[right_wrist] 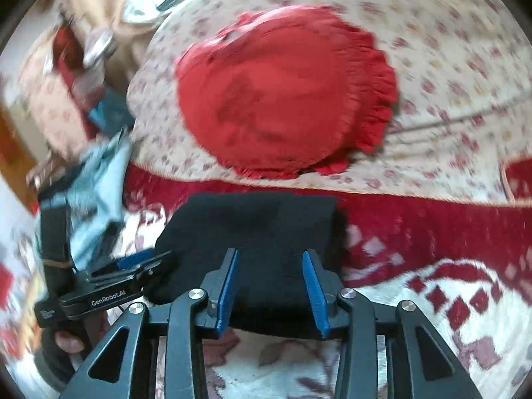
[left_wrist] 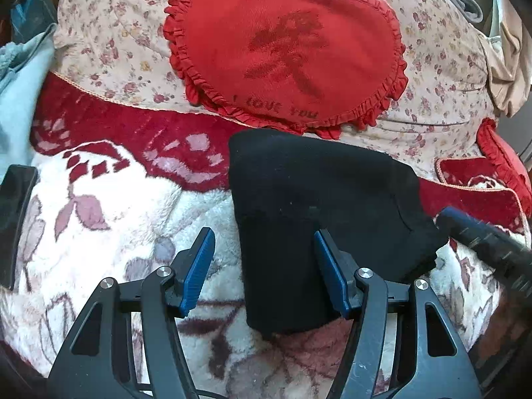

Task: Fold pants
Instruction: 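Release the folded pants and pull both grippers back open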

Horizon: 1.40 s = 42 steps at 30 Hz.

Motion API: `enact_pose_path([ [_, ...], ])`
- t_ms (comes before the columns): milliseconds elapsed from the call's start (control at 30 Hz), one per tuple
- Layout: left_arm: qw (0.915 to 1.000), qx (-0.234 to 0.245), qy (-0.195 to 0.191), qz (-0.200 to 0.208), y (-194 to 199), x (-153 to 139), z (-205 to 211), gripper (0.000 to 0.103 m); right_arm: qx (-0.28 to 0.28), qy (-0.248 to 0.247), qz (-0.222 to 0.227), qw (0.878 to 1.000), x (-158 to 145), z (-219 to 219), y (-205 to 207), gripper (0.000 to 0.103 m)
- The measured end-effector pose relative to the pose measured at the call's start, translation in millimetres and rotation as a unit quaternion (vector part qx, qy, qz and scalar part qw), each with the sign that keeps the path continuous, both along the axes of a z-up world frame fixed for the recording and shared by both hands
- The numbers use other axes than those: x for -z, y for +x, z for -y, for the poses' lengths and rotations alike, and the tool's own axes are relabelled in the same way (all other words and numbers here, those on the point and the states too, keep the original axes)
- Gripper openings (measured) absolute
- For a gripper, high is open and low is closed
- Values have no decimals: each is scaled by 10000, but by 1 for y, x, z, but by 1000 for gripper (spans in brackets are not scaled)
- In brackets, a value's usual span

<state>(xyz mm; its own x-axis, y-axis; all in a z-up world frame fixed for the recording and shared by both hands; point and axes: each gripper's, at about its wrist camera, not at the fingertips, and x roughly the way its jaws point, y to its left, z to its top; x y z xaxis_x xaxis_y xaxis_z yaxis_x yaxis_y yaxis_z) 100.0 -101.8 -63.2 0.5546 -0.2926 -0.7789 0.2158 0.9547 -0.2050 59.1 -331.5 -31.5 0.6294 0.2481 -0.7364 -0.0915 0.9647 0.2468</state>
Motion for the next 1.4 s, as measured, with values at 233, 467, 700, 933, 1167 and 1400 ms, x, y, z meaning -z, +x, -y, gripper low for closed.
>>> enact_pose_path([
  [233,9994,-195,200,214,-19,-10,-2,62,-15,-551,-212,9983,29,-22,-1,35],
  [467,9973,-445,243,525,-39,-30,-8,62,131,-384,214,9989,-13,-22,-24,35],
  [700,9952,-514,380,745,-61,-51,-7,62,207,-216,137,9995,-18,-20,-41,35],
  [933,9926,-491,559,955,-78,-63,-2,62,171,-157,194,9995,-25,-23,-51,35],
  [1167,9903,-463,794,1040,-86,-68,4,62,151,-87,234,9996,-28,-24,-56,35],
  [1400,9900,-454,812,1064,-88,-70,7,62,163,-50,199,9997,-26,-22,-56,35],
])
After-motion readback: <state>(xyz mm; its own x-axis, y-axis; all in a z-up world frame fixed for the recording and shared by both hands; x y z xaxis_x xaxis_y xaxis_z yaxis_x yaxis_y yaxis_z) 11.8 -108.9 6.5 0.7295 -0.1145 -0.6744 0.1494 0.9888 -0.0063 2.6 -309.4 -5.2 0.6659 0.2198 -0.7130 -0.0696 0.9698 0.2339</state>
